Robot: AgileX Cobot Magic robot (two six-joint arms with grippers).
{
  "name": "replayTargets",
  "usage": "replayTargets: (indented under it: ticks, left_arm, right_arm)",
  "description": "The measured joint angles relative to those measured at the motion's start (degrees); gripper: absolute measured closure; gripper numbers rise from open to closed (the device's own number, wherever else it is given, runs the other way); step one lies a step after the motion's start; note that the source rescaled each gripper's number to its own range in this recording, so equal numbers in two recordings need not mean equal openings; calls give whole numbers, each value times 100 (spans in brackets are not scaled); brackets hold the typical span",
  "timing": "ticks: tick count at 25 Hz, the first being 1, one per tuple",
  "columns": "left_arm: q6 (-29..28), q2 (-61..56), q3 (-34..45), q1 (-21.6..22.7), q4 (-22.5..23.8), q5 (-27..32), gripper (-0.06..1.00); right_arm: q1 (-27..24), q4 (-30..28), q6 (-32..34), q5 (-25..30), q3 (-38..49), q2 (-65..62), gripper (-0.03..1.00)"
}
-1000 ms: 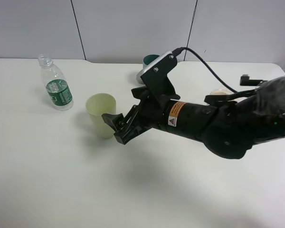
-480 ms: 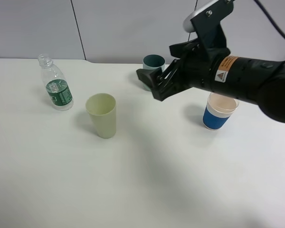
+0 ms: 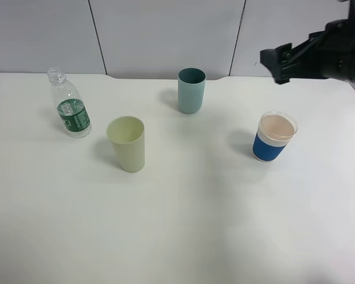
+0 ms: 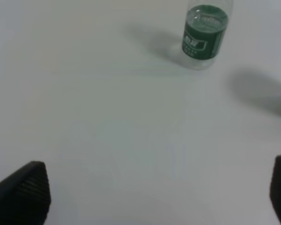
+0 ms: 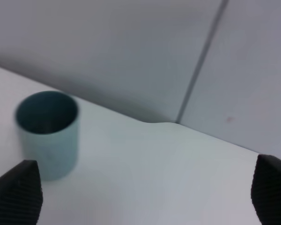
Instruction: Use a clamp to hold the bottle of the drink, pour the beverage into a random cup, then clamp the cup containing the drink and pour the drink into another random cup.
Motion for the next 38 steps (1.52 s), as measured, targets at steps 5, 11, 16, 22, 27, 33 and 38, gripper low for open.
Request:
replayTargets:
  ticks: [5, 11, 16, 22, 27, 33, 38]
  left_arm:
    - [0, 0, 0, 0, 0, 0, 7]
    - [0, 0, 0, 0, 0, 0, 7]
    - [0, 0, 0, 0, 0, 0, 7]
    - [0, 0, 0, 0, 0, 0, 7]
    - [0, 0, 0, 0, 0, 0, 7]
    - [0, 0, 0, 0, 0, 0, 7]
    - [0, 0, 0, 0, 0, 0, 7]
  right_arm:
    - [-735, 89, 56, 782, 4, -880, 7]
    - [-1616, 115, 56, 1552, 4, -2063, 7]
    - [-2163, 135, 60, 1737, 4, -2938, 7]
    - [-2303, 485, 60, 2325, 4, -3842, 7]
    - [-2309, 352, 60, 3634, 4, -4422, 7]
    - [-2309, 117, 165, 4840, 4, -5024, 7]
    - [-2309, 106, 194, 5457, 4, -5771, 7]
